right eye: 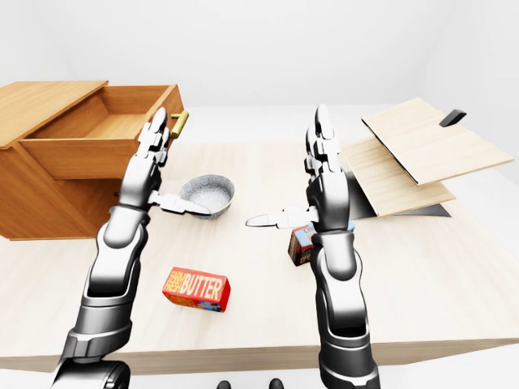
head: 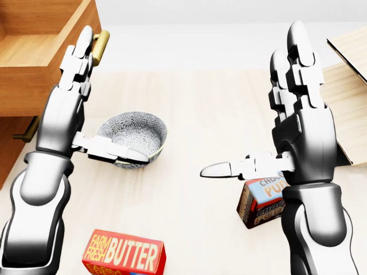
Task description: Close the top drawer of the cabinet.
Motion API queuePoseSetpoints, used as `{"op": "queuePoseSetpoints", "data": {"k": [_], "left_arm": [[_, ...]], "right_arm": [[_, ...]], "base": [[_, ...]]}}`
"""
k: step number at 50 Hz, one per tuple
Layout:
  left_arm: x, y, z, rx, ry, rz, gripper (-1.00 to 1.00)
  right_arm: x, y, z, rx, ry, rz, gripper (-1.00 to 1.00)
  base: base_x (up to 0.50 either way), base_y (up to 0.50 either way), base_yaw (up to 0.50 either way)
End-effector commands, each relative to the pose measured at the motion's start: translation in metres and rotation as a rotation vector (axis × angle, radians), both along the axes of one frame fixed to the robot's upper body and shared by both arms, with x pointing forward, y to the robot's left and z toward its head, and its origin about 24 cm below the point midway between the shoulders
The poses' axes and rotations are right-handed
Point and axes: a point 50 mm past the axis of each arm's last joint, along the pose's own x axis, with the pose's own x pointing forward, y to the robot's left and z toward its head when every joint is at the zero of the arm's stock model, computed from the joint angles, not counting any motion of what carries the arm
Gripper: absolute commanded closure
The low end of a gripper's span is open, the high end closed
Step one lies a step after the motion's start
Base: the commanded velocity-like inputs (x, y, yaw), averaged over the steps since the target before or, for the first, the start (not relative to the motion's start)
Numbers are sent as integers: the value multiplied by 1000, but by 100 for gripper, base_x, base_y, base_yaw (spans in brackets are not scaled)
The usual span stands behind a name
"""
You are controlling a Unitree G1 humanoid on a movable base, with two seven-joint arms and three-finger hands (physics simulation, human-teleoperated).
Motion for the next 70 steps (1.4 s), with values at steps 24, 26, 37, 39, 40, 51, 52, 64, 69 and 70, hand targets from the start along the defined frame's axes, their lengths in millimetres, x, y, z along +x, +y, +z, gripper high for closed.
{"op": "queuePoseSetpoints", "data": {"k": [24, 26, 37, 39, 40, 51, 52, 64, 69, 70], "left_arm": [[24, 25, -43, 148, 137, 306, -100], [24, 27, -43, 145, 136, 314, -100], [28, 42, -46, 164, 147, 399, -100], [29, 46, -47, 167, 151, 419, -100], [30, 48, -47, 168, 152, 424, -100], [33, 65, -49, 168, 166, 501, -100], [33, 66, -50, 167, 168, 505, -100], [36, 81, -58, 168, 210, 566, -100], [36, 87, -59, 162, 217, 591, -100], [36, 89, -59, 159, 217, 598, -100]], "right_arm": [[-1, -1, -4, -1, 14, 2, -100], [-1, -1, -3, -1, 13, 4, -100], [-1, -1, -3, -1, 14, 5, -100], [0, -1, -4, -2, 15, 5, -100], [0, -1, -4, -2, 16, 5, -100], [-1, -1, -5, -5, 20, 5, -100], [-1, -1, -5, -5, 21, 5, -100], [-1, -1, -6, -7, 25, 4, -100], [-1, -1, -7, -8, 28, 4, -100], [-1, -1, -7, -8, 30, 4, -100]], "base": [[0, 0, 0], [0, 0, 0], [0, 0, 0], [1, 0, 0], [0, 0, 0], [0, 0, 0], [0, 0, 0], [0, 0, 0], [0, 0, 0], [0, 0, 0]]}}
